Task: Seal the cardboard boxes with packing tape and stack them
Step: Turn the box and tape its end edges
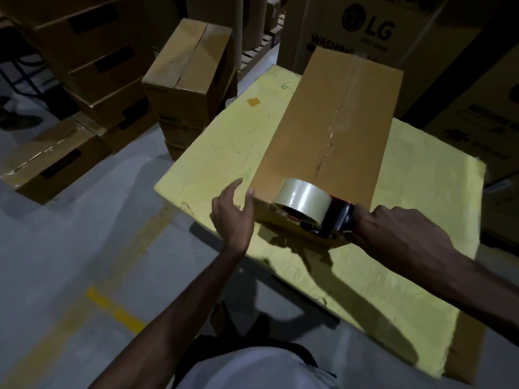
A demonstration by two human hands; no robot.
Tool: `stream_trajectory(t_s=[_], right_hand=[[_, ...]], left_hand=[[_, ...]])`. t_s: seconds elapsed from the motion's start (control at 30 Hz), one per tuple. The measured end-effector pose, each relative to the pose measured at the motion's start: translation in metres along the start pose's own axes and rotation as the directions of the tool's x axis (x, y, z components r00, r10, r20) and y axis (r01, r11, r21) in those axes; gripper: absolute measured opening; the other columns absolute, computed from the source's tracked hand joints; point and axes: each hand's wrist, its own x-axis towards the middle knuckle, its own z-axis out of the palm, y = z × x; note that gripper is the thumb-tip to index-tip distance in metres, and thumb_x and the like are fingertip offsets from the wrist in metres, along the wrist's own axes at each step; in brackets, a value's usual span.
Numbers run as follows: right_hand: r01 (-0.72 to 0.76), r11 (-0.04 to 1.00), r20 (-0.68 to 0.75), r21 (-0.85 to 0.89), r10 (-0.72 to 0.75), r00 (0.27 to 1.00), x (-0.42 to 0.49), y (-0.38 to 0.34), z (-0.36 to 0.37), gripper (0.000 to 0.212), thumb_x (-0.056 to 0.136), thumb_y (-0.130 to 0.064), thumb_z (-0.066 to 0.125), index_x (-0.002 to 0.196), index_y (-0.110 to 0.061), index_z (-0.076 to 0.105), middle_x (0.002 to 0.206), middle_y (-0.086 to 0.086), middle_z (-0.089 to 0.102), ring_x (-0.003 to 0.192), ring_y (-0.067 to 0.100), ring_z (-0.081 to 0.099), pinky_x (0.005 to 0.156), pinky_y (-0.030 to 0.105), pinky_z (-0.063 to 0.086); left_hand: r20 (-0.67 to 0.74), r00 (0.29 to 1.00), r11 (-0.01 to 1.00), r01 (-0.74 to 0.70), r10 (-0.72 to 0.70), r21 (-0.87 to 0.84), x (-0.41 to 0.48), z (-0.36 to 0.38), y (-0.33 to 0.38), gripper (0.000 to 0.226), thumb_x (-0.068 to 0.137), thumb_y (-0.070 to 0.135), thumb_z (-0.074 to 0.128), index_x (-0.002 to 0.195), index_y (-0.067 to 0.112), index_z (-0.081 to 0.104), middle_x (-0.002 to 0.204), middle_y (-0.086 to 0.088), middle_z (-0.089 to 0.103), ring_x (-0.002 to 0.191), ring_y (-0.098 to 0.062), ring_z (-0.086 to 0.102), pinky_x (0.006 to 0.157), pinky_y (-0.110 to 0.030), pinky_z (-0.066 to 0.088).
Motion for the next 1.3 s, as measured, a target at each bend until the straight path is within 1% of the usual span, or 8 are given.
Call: stream_trajectory(t_s=[0.07,0.13,0.23,0.33,0.5,0.73,1.13,1.3], right_hand=[[0.002,0.999,-0.006,0.050,-0.001,1.000,0.004,-0.002,-0.005,0.032,0.109,-0.048,0.035,0.121,-0.020,0.043,0.087,-0.002,0.057,0.061,0.020,0.049,0.055,0.030,0.043],[0.018,0.996,-0.030,0.084,-0.016,0.999,0.007,-0.002,-0.010,0.028,0.109,-0.045,0.038,0.119,-0.020,0.045,0.088,0.000,0.058,0.063,0.021,0.049,0.055,0.031,0.044],[0.040,0.990,-0.054,0.139,-0.032,0.998,0.009,0.001,-0.012,0.028,0.108,-0.043,0.041,0.118,-0.018,0.048,0.097,0.001,0.062,0.068,0.022,0.052,0.057,0.033,0.042],[0.066,0.989,-0.071,0.136,-0.057,0.996,0.010,0.003,-0.011,0.030,0.107,-0.041,0.044,0.118,-0.015,0.054,0.093,0.002,0.059,0.070,0.021,0.052,0.057,0.032,0.040],[0.166,0.979,-0.103,0.115,-0.155,0.983,0.012,0.019,-0.005,0.028,0.106,-0.037,0.049,0.113,-0.015,0.064,0.079,-0.002,0.042,0.067,0.020,0.048,0.057,0.033,0.039],[0.202,0.977,-0.139,0.071,-0.191,0.972,-0.006,0.047,0.019,0.025,0.105,-0.036,0.052,0.111,-0.016,0.067,0.080,-0.002,0.046,0.064,0.020,0.048,0.054,0.032,0.038],[0.133,0.989,-0.114,0.070,-0.125,0.986,-0.055,0.083,0.059,0.032,0.107,-0.048,0.044,0.118,-0.021,0.058,0.104,-0.003,0.067,0.079,0.019,0.066,0.049,0.026,0.031],[0.086,0.993,-0.181,0.082,-0.070,0.981,-0.060,0.077,0.077,0.034,0.105,-0.052,0.043,0.115,-0.021,0.053,0.100,-0.005,0.068,0.085,0.019,0.070,0.056,0.029,0.035]], left_hand=[[0.001,0.942,0.939,-0.336,0.337,0.075,-0.012,0.008,-0.001,0.030,0.102,0.028,0.060,0.129,0.020,0.070,0.136,0.000,0.068,0.126,-0.020,0.058,0.103,-0.036,0.040],[0.145,0.850,0.859,-0.512,0.506,0.004,-0.019,0.017,-0.007,0.035,0.101,0.019,0.047,0.121,0.003,0.070,0.128,-0.017,0.070,0.124,-0.033,0.063,0.112,-0.040,0.039],[0.246,0.825,0.851,-0.526,0.508,0.005,-0.027,0.021,-0.014,0.032,0.097,0.012,0.040,0.102,0.001,0.069,0.111,-0.025,0.070,0.112,-0.042,0.066,0.122,-0.057,0.026],[0.263,0.798,0.820,-0.571,0.542,0.043,-0.030,0.020,-0.019,0.026,0.100,0.012,0.047,0.100,0.007,0.073,0.106,-0.016,0.073,0.110,-0.034,0.068,0.128,-0.056,0.012],[0.254,0.792,0.807,-0.586,0.555,0.066,-0.036,0.022,-0.017,0.024,0.102,0.022,0.052,0.101,0.013,0.074,0.102,-0.008,0.073,0.101,-0.027,0.069,0.123,-0.069,0.014],[0.254,0.835,0.834,-0.532,0.488,0.149,-0.047,0.020,-0.013,0.032,0.106,0.033,0.050,0.119,0.021,0.076,0.139,0.001,0.067,0.144,-0.012,0.048,0.127,-0.063,0.000],[0.239,0.835,0.806,-0.544,0.495,0.231,-0.048,0.021,-0.013,0.043,0.104,0.043,0.055,0.145,0.031,0.059,0.152,0.011,0.054,0.149,-0.006,0.038,0.123,-0.068,-0.002],[0.353,0.798,0.665,-0.602,0.488,0.441,-0.061,0.023,-0.011,0.089,0.087,0.077,0.061,0.160,0.033,0.035,0.171,0.003,0.024,0.159,-0.016,0.015,0.120,-0.070,-0.014]])
